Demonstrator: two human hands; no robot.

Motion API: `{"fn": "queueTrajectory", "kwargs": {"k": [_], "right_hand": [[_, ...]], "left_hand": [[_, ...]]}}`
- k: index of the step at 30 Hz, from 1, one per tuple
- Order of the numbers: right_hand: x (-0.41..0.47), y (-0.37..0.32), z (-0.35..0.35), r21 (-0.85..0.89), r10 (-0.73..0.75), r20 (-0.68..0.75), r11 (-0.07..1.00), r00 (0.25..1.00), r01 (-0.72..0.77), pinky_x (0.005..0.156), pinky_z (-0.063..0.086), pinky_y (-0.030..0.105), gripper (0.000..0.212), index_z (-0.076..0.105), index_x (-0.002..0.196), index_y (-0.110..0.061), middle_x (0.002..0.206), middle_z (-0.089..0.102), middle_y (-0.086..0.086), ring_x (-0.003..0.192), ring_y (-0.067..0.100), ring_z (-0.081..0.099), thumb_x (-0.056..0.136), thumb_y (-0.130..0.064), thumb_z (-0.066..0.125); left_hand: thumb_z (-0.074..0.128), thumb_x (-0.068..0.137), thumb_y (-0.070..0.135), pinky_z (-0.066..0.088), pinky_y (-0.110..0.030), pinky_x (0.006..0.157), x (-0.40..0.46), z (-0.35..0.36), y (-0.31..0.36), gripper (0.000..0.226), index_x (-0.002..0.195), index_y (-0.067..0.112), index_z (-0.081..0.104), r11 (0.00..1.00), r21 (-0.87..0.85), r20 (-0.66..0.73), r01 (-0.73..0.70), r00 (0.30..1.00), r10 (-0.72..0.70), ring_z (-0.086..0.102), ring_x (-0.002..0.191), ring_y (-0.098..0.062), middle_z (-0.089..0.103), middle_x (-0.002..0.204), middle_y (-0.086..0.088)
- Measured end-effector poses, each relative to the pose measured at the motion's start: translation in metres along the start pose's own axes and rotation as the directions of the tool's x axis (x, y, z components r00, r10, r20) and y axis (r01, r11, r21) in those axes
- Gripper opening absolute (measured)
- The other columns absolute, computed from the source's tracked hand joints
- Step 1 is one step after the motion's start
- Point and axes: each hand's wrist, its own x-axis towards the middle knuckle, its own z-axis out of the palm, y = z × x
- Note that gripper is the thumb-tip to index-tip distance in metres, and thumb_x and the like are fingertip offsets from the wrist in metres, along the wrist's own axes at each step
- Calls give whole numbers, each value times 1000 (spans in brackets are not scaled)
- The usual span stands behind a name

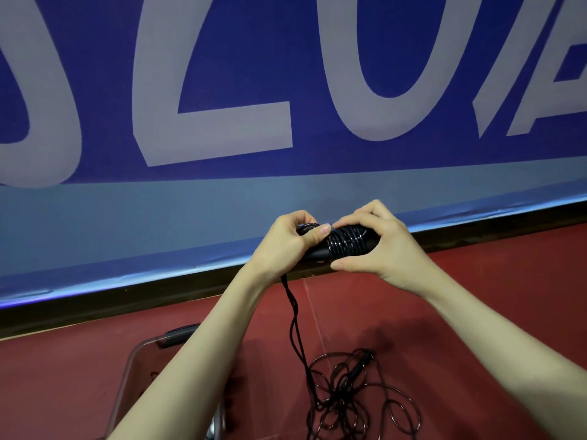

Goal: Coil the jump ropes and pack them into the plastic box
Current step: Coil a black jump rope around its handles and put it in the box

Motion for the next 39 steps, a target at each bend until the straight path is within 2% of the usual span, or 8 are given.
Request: {"fn": "queueTrajectory", "kwargs": {"k": [7,14,18,22,28,35,37,39], "right_hand": [[2,-2,-9,60,75,75,995,994,-79,83,39,5,49,68,105,-28,105,45,1,93,4,53,64,-13,89],[8,-7,-13,74,107,83,991,991,-113,83,40,6,49,66,106,-30,110,46,5,95,5,53,66,-13,88],[10,-15,-12,100,103,88,989,991,-112,82,42,9,48,67,103,-33,111,49,5,94,7,55,65,-14,89],[9,-26,-14,108,77,72,991,994,-85,81,39,6,48,68,105,-29,108,50,5,88,0,53,65,-11,88],[9,-40,-16,140,43,5,989,999,-43,80,42,8,48,68,105,-26,108,51,5,89,5,56,64,-9,89],[8,-44,-10,172,48,-129,985,990,-25,80,41,6,45,67,103,-24,108,53,2,88,-4,56,66,-7,86],[11,-39,-9,232,81,-219,972,972,-28,80,43,9,43,67,101,-25,107,53,0,88,-6,56,66,-6,86],[16,-33,-9,283,127,-303,958,944,-38,84,48,15,42,67,98,-28,108,54,-3,93,-1,58,67,-8,86]], "left_hand": [[64,92,32,50,-36,70,6,2,5,24,79,15,55,1000,18,7,-16,1000,16,64,64,-19,68,72,-10],[64,92,31,44,-21,60,9,-6,16,25,82,11,55,1000,-15,64,10,998,-9,64,58,-14,69,68,-5],[64,91,33,41,-37,72,9,-23,16,29,71,15,52,994,-110,196,24,981,-2,64,66,-25,71,81,-21],[58,95,25,47,-23,61,9,-31,17,27,72,12,52,969,-235,263,79,965,-15,63,63,-19,69,80,-17],[53,95,28,34,-17,45,13,-21,9,27,76,11,61,826,-500,275,260,952,-134,45,49,-9,56,69,-6],[36,94,3,17,-8,34,12,-8,6,32,71,12,57,406,-808,379,426,904,-195,31,39,-1,44,63,3],[38,99,10,18,-8,31,10,-1,9,24,80,11,52,390,-810,384,439,898,-213,30,37,-1,42,64,3],[42,101,17,19,-9,32,8,6,13,22,84,10,53,502,-758,344,416,909,-235,29,37,0,42,63,3]]}}
